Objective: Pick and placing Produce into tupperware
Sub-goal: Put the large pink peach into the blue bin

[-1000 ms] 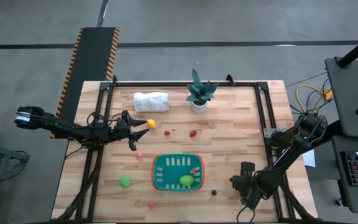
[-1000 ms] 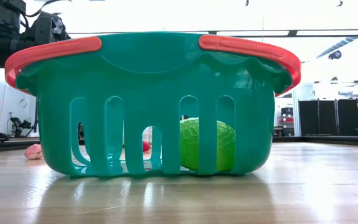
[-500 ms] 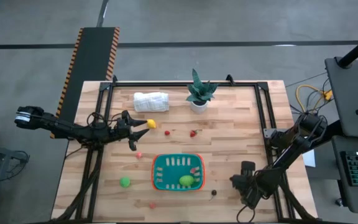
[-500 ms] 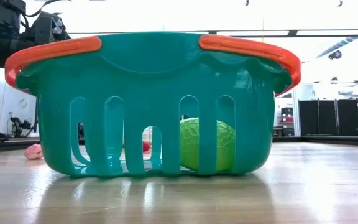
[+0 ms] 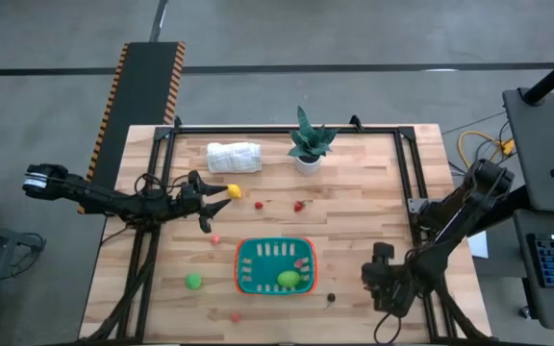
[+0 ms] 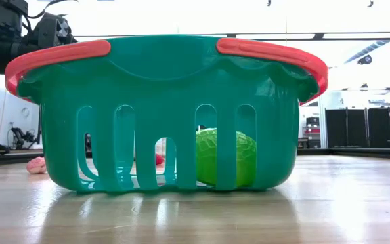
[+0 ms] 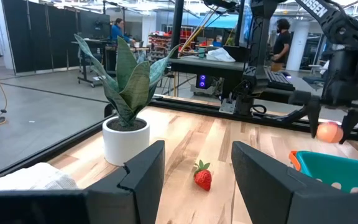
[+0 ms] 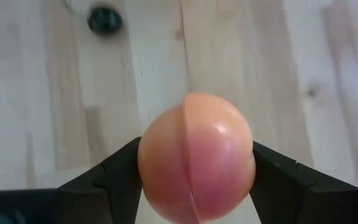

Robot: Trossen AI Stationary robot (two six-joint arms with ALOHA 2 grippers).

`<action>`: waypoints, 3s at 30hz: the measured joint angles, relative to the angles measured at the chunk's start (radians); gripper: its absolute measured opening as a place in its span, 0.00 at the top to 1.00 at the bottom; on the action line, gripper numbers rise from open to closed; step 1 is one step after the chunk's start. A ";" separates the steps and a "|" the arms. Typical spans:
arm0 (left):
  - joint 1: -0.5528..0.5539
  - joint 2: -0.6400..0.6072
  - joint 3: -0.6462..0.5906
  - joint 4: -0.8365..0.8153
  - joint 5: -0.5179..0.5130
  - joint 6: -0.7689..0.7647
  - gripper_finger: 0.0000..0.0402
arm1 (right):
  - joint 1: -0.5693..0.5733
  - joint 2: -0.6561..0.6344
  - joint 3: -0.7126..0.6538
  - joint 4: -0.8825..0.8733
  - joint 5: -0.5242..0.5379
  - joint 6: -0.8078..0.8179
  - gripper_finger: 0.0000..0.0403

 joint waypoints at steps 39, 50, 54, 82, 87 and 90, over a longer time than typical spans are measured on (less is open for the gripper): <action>0.000 0.000 0.000 0.000 0.000 0.000 0.57 | 0.000 -0.328 -0.005 0.495 0.226 -0.532 0.43; 0.000 0.000 0.000 0.000 0.000 0.000 0.57 | 0.001 -0.328 -0.005 0.877 -0.190 -0.728 0.43; 0.000 0.000 0.000 0.000 0.000 0.000 0.57 | 0.000 -0.327 -0.005 0.861 -0.187 -0.730 0.43; 0.000 0.000 0.000 0.000 0.000 0.000 0.57 | 0.000 -0.327 -0.005 0.687 0.487 -0.741 0.44; 0.000 0.000 0.000 0.000 0.000 0.000 0.57 | 0.000 -0.327 -0.005 0.671 0.665 -0.746 0.44; 0.000 0.000 0.000 -0.001 0.000 0.000 0.57 | 0.000 -0.327 -0.005 0.672 0.773 -0.749 0.44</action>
